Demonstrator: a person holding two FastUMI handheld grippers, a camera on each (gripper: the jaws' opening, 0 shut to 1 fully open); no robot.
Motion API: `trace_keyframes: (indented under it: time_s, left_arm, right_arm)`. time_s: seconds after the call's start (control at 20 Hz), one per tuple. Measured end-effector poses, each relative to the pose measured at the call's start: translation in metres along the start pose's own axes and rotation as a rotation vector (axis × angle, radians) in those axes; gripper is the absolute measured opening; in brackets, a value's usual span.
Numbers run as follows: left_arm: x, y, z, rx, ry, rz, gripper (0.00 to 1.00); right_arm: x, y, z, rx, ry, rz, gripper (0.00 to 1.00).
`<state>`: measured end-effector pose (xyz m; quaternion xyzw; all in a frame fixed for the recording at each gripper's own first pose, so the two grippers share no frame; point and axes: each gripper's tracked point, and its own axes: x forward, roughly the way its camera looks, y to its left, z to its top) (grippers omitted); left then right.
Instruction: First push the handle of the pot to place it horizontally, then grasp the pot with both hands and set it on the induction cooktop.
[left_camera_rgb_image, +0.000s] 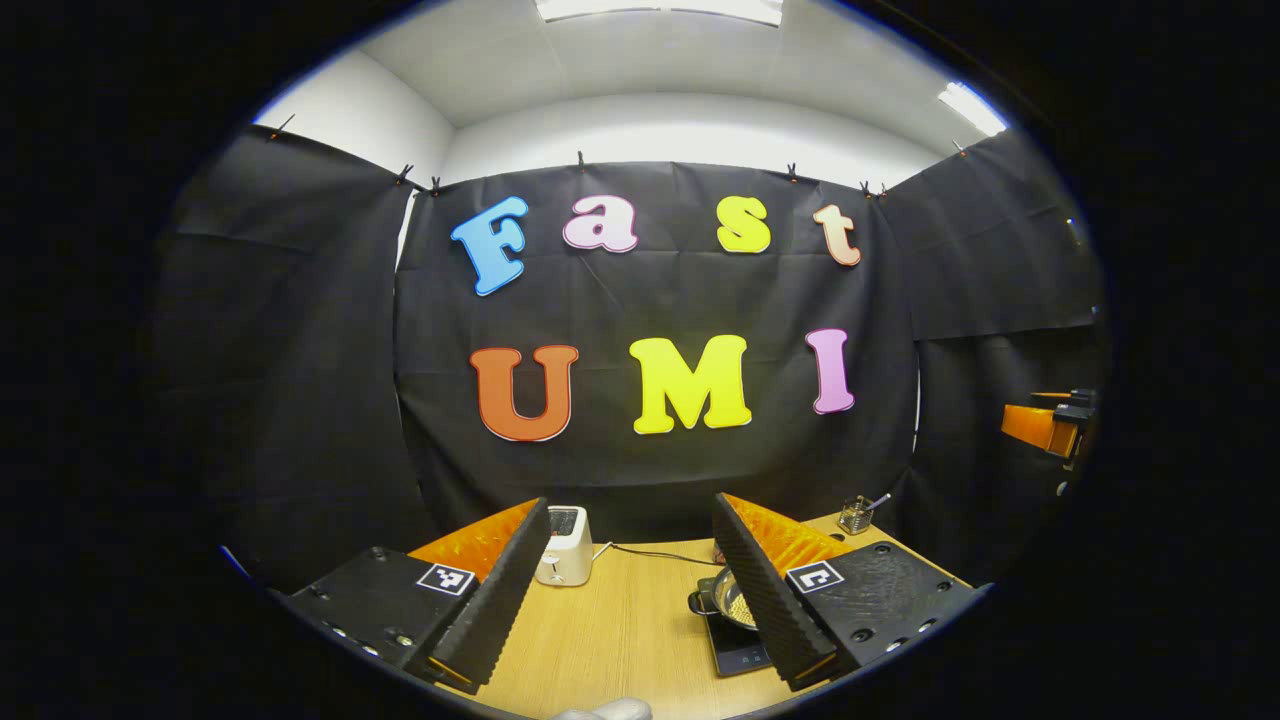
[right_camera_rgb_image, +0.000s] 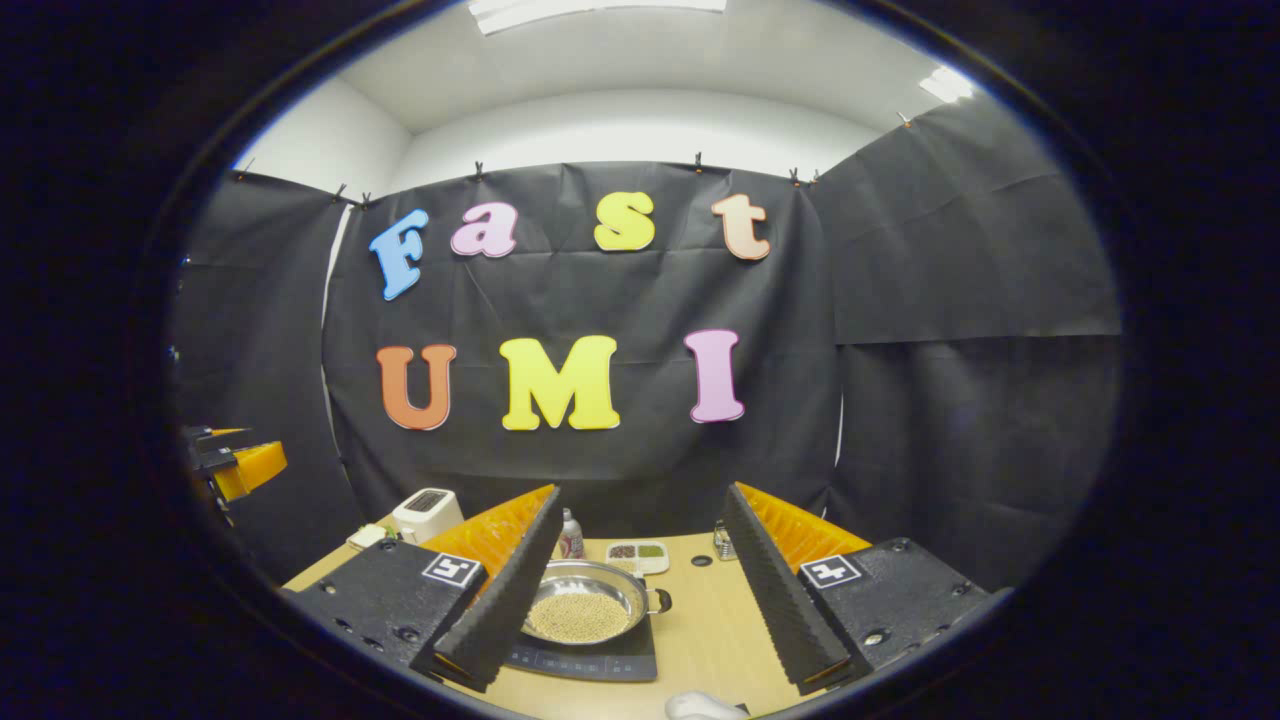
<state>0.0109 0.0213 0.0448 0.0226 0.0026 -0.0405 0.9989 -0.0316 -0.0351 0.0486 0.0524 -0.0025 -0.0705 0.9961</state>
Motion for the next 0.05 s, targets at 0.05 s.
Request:
trace_keyframes:
  time_s: [0.05]
  left_arm:
    - [-0.0007, -0.0024, -0.0004, 0.002, 0.0, -0.003, 0.98]
  right_arm:
    - [-0.0001, 0.0007, -0.0003, -0.001, 0.0, 0.002, 1.0]
